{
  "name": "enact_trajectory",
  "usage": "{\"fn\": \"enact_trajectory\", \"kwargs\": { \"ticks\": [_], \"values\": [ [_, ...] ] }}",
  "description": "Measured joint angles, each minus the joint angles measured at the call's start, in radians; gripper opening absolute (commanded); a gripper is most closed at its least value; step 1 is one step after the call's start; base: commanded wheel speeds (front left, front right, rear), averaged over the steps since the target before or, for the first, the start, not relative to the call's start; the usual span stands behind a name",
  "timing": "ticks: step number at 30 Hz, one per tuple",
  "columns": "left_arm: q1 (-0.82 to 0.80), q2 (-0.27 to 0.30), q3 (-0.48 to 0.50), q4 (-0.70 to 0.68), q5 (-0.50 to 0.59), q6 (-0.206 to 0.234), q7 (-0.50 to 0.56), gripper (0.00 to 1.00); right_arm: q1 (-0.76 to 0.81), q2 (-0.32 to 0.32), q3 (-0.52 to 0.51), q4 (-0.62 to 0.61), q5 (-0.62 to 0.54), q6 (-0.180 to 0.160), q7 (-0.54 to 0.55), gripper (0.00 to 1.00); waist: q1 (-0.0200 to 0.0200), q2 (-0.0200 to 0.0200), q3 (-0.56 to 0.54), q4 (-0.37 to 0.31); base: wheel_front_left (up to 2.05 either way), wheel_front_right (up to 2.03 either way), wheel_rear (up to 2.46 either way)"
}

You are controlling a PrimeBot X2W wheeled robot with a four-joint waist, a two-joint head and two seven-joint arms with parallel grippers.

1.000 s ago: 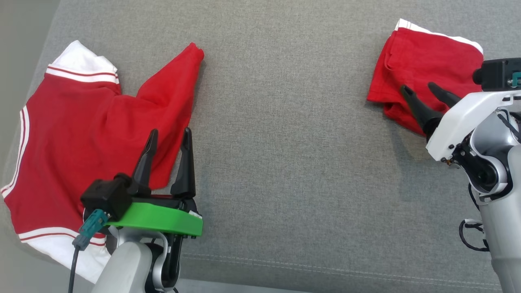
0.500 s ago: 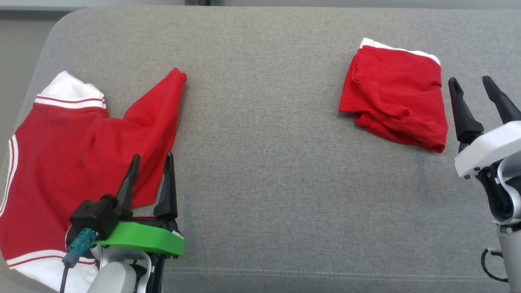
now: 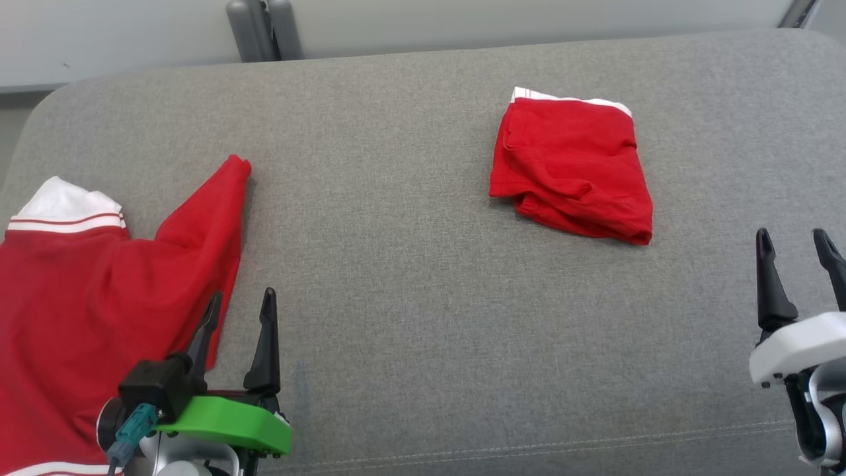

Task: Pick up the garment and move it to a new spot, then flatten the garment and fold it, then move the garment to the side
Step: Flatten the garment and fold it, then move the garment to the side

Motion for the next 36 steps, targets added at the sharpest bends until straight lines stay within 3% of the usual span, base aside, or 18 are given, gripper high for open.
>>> {"fn": "enact_trajectory", "kwargs": {
  "ticks": [10,18,21,29,36],
  "values": [
    [0.059,0.005,-0.003,-0.005,0.008,0.007,0.000,1.00,0.158,0.062,-0.054,0.055,0.012,-0.026,-0.092,1.00,0.0000,0.0000,-0.045,-0.041,0.00,0.00,0.00],
    [0.062,0.005,-0.005,-0.032,0.010,0.011,0.000,1.00,0.172,0.075,-0.070,0.067,0.022,-0.026,-0.138,1.00,0.0000,0.0000,-0.040,-0.043,0.00,0.00,0.00],
    [0.062,0.004,-0.007,-0.047,0.013,0.011,0.000,1.00,0.168,0.091,-0.079,0.065,0.074,-0.026,-0.140,1.00,0.0000,0.0000,-0.028,-0.040,0.00,0.00,0.00],
    [0.061,-0.002,-0.016,-0.097,0.017,0.011,0.002,1.00,0.052,0.106,-0.100,0.065,0.184,0.012,-0.123,1.00,0.0000,0.0000,0.026,-0.028,0.00,0.00,0.00],
    [0.032,-0.007,-0.035,-0.132,0.024,0.011,0.015,1.00,-0.125,0.114,-0.118,0.102,0.340,0.048,-0.011,1.00,0.0000,0.0000,0.102,-0.009,0.00,0.00,0.00]
  ]
}}
